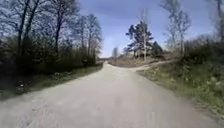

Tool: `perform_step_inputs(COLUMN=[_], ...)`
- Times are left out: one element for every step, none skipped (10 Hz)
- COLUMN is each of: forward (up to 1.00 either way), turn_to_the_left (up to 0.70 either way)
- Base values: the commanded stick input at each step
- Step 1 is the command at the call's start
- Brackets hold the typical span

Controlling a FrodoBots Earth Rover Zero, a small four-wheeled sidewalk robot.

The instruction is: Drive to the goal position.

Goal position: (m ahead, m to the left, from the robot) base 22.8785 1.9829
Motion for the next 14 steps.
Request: perform_step_inputs(forward=[0.85,0.85,0.85,0.85,0.85,0.85,0.85,0.85,0.85,0.85,0.85,0.85,0.85,0.85], turn_to_the_left=[0.00,0.00,0.00,0.00,0.00,0.00,0.00,0.00,0.00,0.00,0.00,0.00,0.00,0.00])
